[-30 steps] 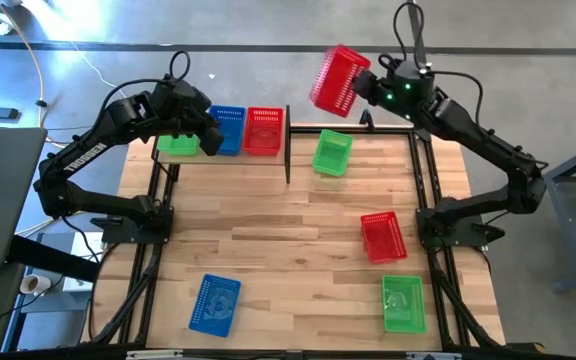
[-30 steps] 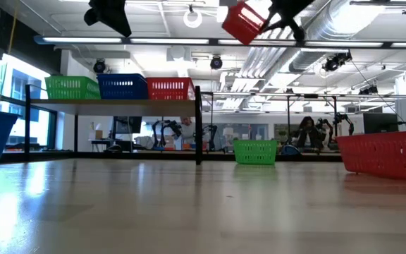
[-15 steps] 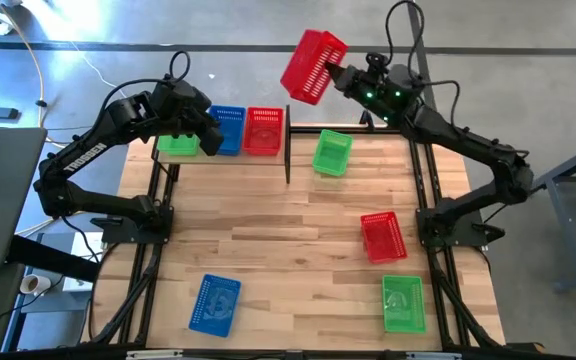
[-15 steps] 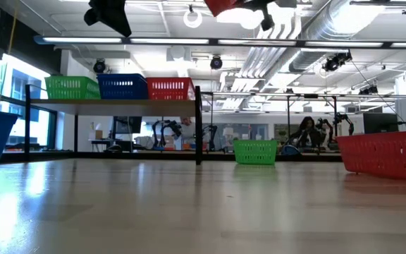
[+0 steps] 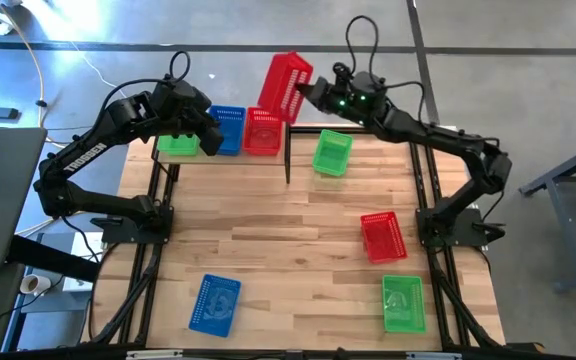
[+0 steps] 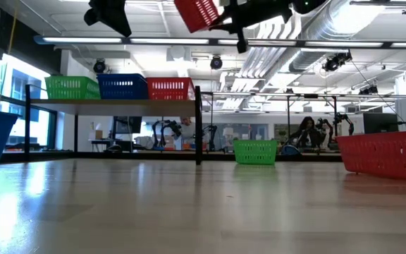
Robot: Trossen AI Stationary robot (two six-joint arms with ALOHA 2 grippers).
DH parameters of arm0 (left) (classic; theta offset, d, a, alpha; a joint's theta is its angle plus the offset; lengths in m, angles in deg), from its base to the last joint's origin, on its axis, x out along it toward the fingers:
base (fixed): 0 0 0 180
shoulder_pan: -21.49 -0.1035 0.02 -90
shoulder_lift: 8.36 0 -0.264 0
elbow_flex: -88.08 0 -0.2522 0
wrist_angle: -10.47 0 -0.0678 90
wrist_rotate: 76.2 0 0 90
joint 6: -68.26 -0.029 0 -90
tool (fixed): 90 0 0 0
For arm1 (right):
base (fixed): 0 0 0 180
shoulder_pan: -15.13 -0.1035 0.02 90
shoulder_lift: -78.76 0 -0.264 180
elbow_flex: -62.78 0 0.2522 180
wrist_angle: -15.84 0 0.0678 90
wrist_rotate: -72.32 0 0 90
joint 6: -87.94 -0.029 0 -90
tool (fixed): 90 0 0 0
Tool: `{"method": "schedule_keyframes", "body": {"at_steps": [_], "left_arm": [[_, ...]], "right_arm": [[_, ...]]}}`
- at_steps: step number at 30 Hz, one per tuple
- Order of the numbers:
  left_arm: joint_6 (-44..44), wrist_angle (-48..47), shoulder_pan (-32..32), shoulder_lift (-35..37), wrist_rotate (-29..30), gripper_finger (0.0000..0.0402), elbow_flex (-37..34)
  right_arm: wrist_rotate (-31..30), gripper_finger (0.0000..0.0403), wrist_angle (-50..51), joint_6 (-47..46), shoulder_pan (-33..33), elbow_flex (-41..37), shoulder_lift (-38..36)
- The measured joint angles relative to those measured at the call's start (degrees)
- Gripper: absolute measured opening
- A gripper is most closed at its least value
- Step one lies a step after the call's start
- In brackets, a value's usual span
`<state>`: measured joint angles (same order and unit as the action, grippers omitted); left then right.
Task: Stack baskets on shelf by color
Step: Stack the top red bin on top of the red bin on the shelf
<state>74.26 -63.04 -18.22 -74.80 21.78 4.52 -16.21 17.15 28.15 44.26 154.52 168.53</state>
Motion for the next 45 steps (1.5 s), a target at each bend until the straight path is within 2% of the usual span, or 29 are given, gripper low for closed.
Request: {"method": "schedule_keyframes", "body": {"at_steps": [6, 15, 20, 24, 34, 45], "left_arm": [[0.00, 0.00, -0.01, 0.00, -0.01, 0.0044, 0.00], [0.00, 0.00, 0.00, 0.00, 0.01, 0.0044, 0.00], [0.90, -0.02, 0.01, 0.00, 0.07, 0.0044, 0.00], [1.33, -0.02, -0.01, 0.00, 0.16, 0.0044, 0.00], [2.82, -0.02, 0.01, 0.00, 0.18, 0.0044, 0.00], [4.16, -0.09, 0.03, 0.00, -0.03, 0.0044, 0.00]], "right_arm": [[1.38, 0.0000, 3.58, 1.10, -0.06, 0.90, 1.08], [3.17, 0.0000, 21.08, 8.29, 0.16, 18.10, 6.95], [3.04, 0.0000, 34.27, 8.83, 0.08, 27.85, 11.26], [2.95, 0.0000, 40.12, 7.34, 0.07, 32.61, 14.11], [3.28, 0.0000, 50.98, 1.09, -0.46, 33.73, 16.30], [6.15, 0.0000, 50.03, -3.29, -2.61, 33.64, 20.55]]}}
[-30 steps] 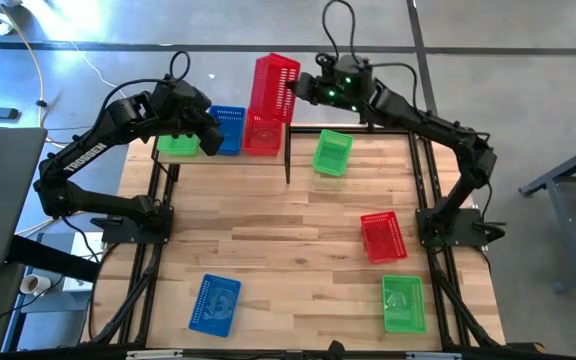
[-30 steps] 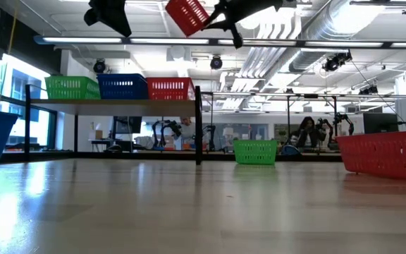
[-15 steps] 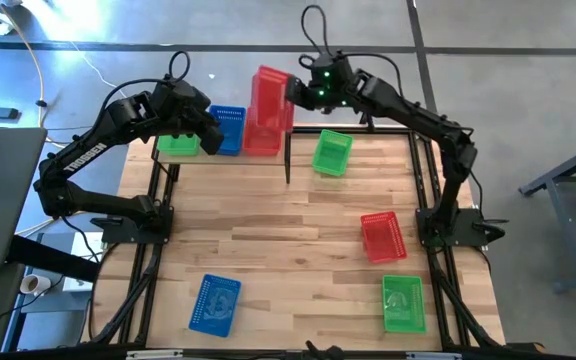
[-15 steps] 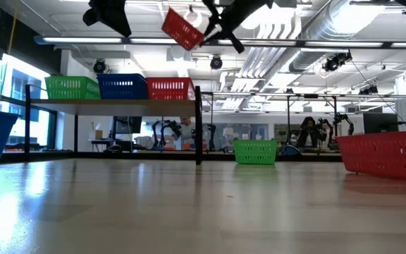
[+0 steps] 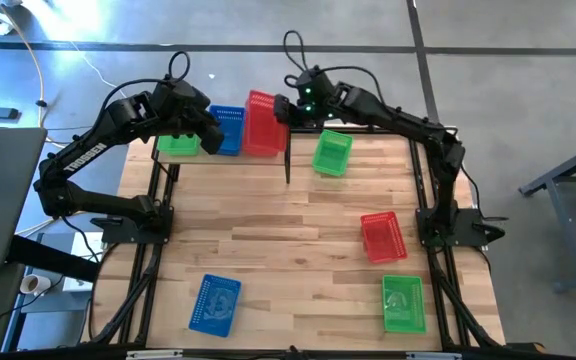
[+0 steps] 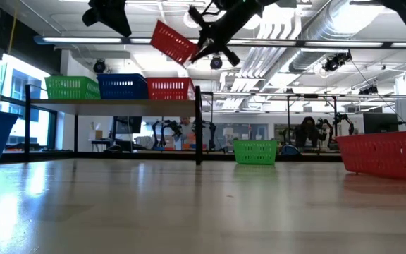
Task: Stack baskets on shelf by color
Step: Stack the top red bin on top of the red bin on the shelf
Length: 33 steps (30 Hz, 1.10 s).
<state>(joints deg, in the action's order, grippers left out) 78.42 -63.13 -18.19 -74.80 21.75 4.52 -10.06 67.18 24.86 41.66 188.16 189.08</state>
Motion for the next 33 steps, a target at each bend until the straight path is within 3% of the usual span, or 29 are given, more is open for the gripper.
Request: {"method": "schedule_keyframes", "body": {"at_steps": [21, 33], "left_arm": [[0.40, -0.33, 0.00, 0.00, -0.04, 0.0044, 0.00], [0.38, -0.31, 0.02, 0.00, -0.29, 0.0044, 0.00]], "right_arm": [[0.01, 0.0000, 1.38, -1.98, 3.25, 0.07, 1.55], [4.30, 0.0000, -2.39, -2.51, 3.51, 0.09, 4.03]]}}
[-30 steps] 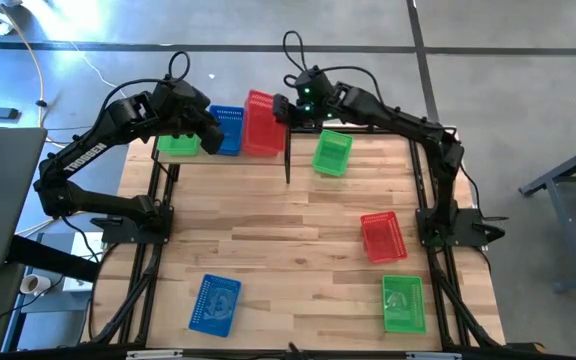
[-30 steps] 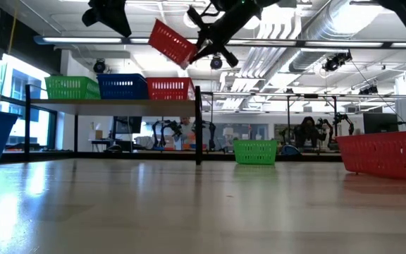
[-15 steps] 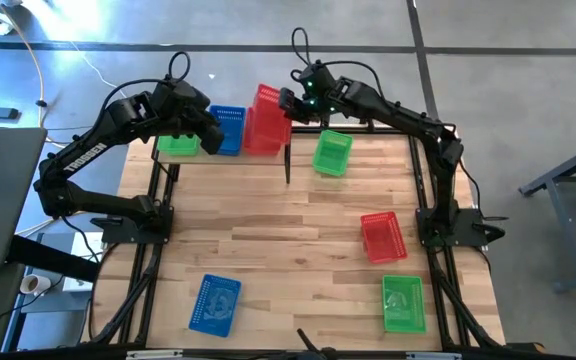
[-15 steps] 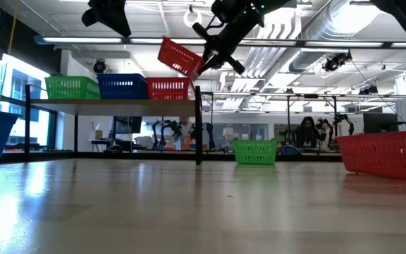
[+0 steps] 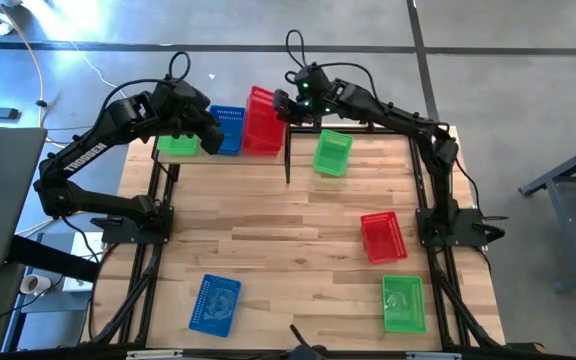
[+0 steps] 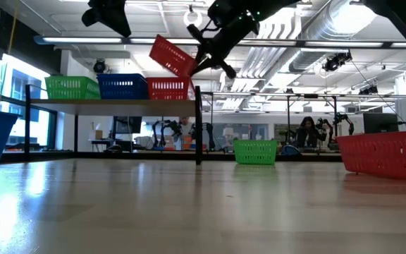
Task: Stack baskets on shelf by color
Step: Stack the top red bin on top of the red bin on the shelf
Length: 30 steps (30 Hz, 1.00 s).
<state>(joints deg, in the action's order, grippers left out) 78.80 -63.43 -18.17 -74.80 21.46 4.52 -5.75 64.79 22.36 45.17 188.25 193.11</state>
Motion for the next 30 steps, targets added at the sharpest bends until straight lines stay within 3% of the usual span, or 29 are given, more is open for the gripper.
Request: {"method": "schedule_keyframes", "body": {"at_steps": [25, 30], "left_arm": [[-0.18, -0.44, 0.13, -0.02, -0.08, 0.0044, -0.18], [-0.20, -0.44, 0.13, -0.02, -0.08, 0.0044, -0.20]], "right_arm": [[-0.49, 0.0000, 3.16, 3.65, 1.16, 0.02, 1.02], [-0.49, 0.0017, 3.14, 4.13, 1.16, 0.02, 1.02]]}}
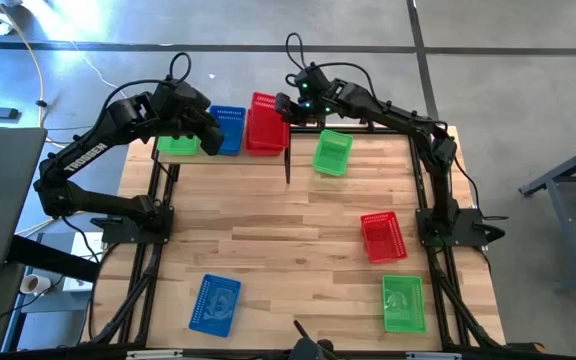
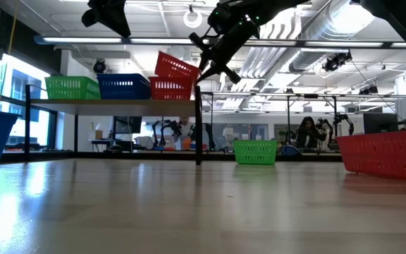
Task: Stack baskets on shelf by color
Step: Stack the top red bin on top of the red bin on the shelf, then stack the blue bin on top of the blue bin on the shelf
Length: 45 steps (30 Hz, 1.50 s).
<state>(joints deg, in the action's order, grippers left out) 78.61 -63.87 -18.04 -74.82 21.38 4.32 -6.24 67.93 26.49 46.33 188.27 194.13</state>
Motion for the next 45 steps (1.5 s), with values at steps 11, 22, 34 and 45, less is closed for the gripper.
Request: {"method": "schedule_keyframes", "body": {"at_steps": [11, 22, 34, 45], "left_arm": [[0.00, 0.00, 0.00, 0.00, 0.04, 0.0044, -0.02], [-0.02, 0.00, 0.00, 0.00, 0.13, 0.0044, -0.02], [-0.63, 0.00, -0.02, 0.00, 0.11, 0.0044, -0.04], [-0.47, -0.02, -0.02, 0.00, -1.17, 0.0044, -0.04]], "right_arm": [[-0.74, 0.0086, -0.90, 0.35, 0.04, 0.00, 0.00], [1.22, 0.0094, -4.04, 0.36, 0.88, 0.00, -0.29], [-0.50, 0.0094, 3.60, 6.10, 0.70, -0.04, -4.04], [-1.01, 0.0094, 16.19, 17.86, -0.83, -0.04, -7.96]]}}
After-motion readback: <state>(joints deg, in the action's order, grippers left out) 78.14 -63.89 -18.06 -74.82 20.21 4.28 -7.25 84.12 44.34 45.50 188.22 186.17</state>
